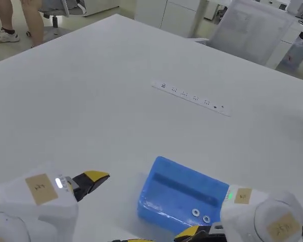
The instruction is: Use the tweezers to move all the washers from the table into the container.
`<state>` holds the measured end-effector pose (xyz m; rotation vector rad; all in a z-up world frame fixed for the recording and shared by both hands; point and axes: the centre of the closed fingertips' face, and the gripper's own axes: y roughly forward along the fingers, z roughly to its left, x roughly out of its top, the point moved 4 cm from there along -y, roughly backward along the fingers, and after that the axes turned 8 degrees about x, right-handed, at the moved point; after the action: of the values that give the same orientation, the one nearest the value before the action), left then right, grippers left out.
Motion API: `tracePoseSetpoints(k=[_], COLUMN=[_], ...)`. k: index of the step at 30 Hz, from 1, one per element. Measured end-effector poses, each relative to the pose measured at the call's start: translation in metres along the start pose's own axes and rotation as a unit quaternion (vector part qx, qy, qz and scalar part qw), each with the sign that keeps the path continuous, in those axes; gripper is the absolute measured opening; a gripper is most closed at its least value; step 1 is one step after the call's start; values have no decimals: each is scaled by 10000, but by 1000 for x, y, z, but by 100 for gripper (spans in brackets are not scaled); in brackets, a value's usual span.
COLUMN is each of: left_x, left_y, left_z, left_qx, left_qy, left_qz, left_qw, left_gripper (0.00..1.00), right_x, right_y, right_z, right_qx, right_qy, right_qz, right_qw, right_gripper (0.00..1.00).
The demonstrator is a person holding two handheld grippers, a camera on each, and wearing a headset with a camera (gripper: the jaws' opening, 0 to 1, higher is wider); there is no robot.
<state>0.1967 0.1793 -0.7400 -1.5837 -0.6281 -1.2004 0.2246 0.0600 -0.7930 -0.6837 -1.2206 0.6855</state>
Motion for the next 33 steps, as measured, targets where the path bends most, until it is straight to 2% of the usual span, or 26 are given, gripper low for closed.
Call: tracePoseSetpoints(k=[11,15,20,24,27,30,33], left_x=[-1,-2,-3,-3,-3,-4,-4], left_y=[0,0,0,0,0,0,0], left_z=[1,2,3,2,2,1,1], left_qx=[14,4,0,-9,-24,-39,-50], left_qy=[9,17,14,13,21,28,28], left_qz=[11,21,7,6,21,38,45], left_qw=[10000,10000,10000,10000,10000,10000,10000], left_gripper=[71,70,70,70,70,70,70], right_x=[-2,0,2,-1,-6,-3,1], right_y=[2,3,6,2,-3,-12,-23], right_z=[1,0,-2,-6,-8,-8,-7], right_qx=[-79,-115,-193,-276,-287,-268,-291], right_qy=[-68,-29,184,665,961,1045,1065], right_qz=[111,-13,-463,-837,-979,-1146,-1197], right_qw=[9999,9999,9986,9939,9901,9875,9866], right_gripper=[4,4,4,4,3,3,3])
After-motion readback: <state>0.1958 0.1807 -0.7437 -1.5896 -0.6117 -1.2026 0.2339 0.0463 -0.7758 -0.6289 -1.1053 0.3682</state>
